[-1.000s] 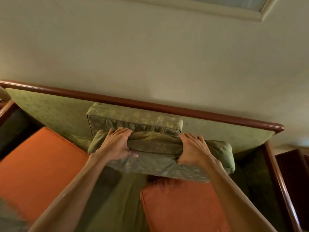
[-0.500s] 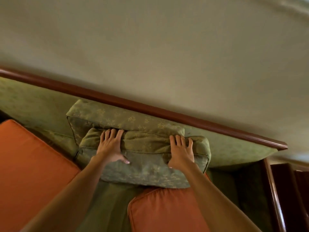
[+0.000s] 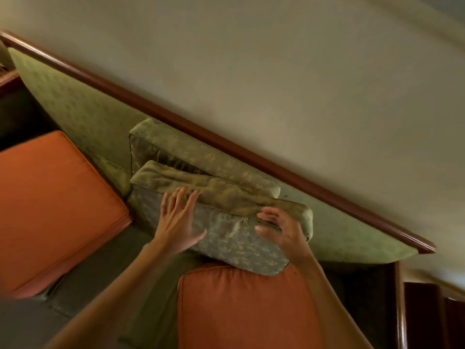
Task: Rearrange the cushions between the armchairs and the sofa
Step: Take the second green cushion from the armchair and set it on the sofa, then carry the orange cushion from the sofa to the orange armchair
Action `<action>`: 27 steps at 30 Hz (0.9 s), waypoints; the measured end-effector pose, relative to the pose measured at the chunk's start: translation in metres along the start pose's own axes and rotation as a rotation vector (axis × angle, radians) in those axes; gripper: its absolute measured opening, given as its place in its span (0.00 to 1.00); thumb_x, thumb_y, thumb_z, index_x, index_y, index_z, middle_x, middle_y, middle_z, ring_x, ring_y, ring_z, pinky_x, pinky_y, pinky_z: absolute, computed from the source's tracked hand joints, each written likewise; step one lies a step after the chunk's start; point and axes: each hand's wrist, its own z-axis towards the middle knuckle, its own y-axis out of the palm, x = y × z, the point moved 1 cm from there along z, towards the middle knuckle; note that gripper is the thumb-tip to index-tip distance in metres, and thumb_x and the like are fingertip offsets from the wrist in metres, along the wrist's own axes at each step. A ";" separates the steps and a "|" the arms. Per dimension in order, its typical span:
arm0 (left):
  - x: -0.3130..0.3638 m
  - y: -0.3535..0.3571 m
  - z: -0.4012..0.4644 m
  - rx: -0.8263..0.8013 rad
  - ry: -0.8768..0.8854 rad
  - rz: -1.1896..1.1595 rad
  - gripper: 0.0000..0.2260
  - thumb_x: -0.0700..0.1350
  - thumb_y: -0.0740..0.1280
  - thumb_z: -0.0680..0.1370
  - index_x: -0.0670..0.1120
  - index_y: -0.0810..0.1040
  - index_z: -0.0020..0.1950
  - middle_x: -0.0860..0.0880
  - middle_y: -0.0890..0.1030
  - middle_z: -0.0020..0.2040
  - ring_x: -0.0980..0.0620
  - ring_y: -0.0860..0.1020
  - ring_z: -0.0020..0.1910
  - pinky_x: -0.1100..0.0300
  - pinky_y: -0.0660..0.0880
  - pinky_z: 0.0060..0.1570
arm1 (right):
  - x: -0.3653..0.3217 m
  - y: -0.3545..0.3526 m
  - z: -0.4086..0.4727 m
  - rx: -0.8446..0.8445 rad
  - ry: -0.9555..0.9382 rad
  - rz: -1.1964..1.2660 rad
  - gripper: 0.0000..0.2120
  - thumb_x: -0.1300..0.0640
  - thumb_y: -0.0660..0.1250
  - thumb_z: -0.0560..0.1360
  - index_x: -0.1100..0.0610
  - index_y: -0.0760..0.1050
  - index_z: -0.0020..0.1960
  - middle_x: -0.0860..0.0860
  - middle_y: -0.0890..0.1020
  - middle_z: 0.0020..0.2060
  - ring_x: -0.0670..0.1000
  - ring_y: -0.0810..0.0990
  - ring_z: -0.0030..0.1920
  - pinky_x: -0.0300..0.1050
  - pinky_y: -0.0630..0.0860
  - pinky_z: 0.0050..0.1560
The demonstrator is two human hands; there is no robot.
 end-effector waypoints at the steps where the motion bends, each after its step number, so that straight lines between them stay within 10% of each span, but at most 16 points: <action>1: 0.009 0.008 -0.019 -0.001 -0.016 -0.064 0.48 0.65 0.74 0.66 0.56 0.53 0.80 0.46 0.54 0.80 0.44 0.49 0.80 0.43 0.42 0.78 | 0.009 0.001 -0.010 -0.001 0.001 0.033 0.25 0.49 0.79 0.69 0.50 0.77 0.63 0.46 0.84 0.56 0.42 0.80 0.60 0.46 0.78 0.60; 9: 0.073 0.128 -0.146 -0.208 -0.441 -0.337 0.48 0.78 0.68 0.60 0.56 0.66 0.75 0.54 0.67 0.74 0.50 0.65 0.74 0.52 0.60 0.72 | 0.194 -0.025 -0.051 -0.109 0.214 -0.005 0.18 0.56 0.79 0.68 0.58 0.77 0.54 0.50 0.85 0.45 0.39 0.83 0.41 0.33 0.79 0.42; 14: 0.079 0.177 -0.155 -0.195 -0.647 -0.536 0.46 0.71 0.76 0.60 0.54 0.69 0.73 0.52 0.70 0.73 0.52 0.69 0.71 0.54 0.68 0.69 | 0.242 -0.048 -0.032 -0.209 0.315 -0.211 0.24 0.58 0.74 0.75 0.64 0.72 0.66 0.48 0.76 0.49 0.55 0.76 0.57 0.42 0.72 0.56; 17: 0.066 0.211 -0.133 -0.174 -0.667 -0.484 0.45 0.69 0.78 0.59 0.54 0.71 0.71 0.49 0.73 0.72 0.51 0.71 0.69 0.53 0.70 0.68 | 0.277 -0.045 -0.005 -0.220 0.331 -0.553 0.44 0.30 0.74 0.63 0.50 0.68 0.72 0.51 0.73 0.67 0.54 0.69 0.69 0.48 0.66 0.63; 27: 0.019 0.330 -0.096 -0.319 -0.555 0.064 0.53 0.76 0.73 0.55 0.63 0.60 0.76 0.45 0.61 0.77 0.41 0.51 0.78 0.35 0.39 0.75 | 0.405 -0.014 0.054 -0.141 0.145 -0.736 0.64 0.20 0.69 0.48 0.49 0.60 0.77 0.52 0.64 0.74 0.56 0.56 0.76 0.55 0.51 0.78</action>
